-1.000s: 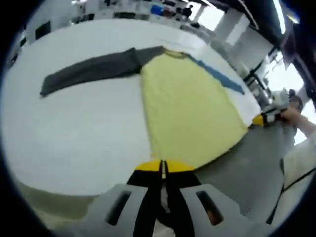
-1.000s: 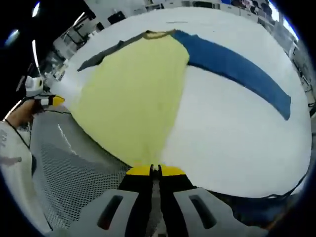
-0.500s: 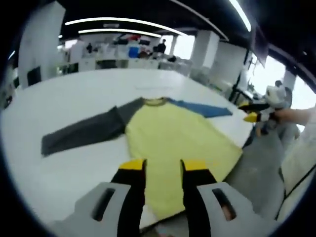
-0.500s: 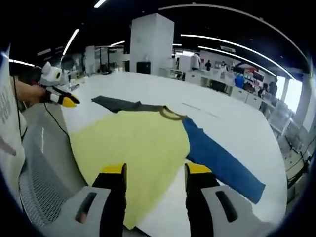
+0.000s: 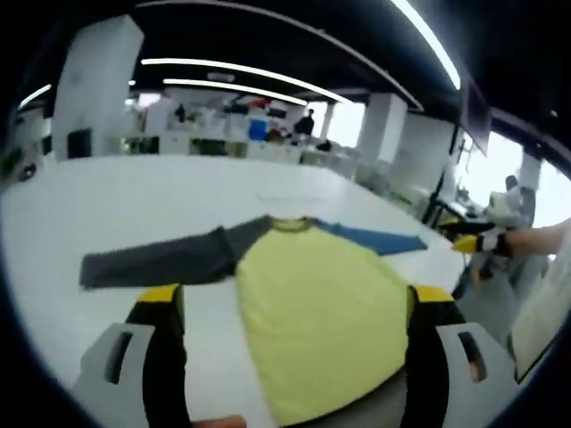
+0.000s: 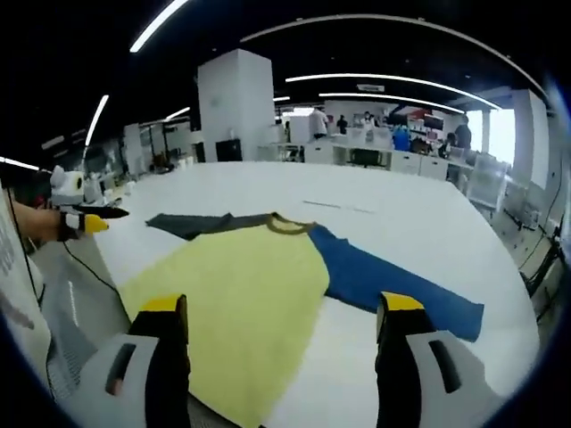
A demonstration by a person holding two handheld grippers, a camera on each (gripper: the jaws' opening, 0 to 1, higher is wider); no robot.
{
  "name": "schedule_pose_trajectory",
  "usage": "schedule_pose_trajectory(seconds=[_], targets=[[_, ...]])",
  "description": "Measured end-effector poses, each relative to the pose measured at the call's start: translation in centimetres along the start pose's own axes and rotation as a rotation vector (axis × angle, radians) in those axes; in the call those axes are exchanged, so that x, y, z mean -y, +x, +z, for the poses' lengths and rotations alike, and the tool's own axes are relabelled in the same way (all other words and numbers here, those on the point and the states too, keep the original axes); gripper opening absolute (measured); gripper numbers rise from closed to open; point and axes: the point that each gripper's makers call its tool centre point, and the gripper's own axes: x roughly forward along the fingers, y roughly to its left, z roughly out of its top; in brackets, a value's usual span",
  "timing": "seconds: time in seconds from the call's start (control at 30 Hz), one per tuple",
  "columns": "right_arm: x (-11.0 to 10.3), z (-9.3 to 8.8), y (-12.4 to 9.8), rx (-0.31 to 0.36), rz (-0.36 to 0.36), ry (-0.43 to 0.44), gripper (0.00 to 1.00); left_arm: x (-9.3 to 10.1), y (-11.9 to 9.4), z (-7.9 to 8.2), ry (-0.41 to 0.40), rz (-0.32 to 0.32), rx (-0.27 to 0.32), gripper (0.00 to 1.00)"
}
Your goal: Fold the garment on the visible template until the final outline fits inside the template.
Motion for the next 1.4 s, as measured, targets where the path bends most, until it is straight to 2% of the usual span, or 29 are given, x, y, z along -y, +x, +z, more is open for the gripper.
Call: schedule_pose_trajectory(seconds=[0.4, 1.1, 1.4], targets=[[0.2, 0.0, 0.3, 0.0, -0.005, 0.0, 0.85, -0.2, -0.2, -0.9, 0.005, 0.009, -0.051, 0.97], [0.6, -0.4, 0.2, -0.001, -0.02, 0.015, 0.84, -0.1, -0.2, -1.0, 0.017, -0.003, -0.061, 0.93], [1.9, -1.1, 0.4, -0.004, -0.044, 0.07, 0.83, 0.7, -0.2, -1.1, 0.031, -0.037, -0.067, 0.92]])
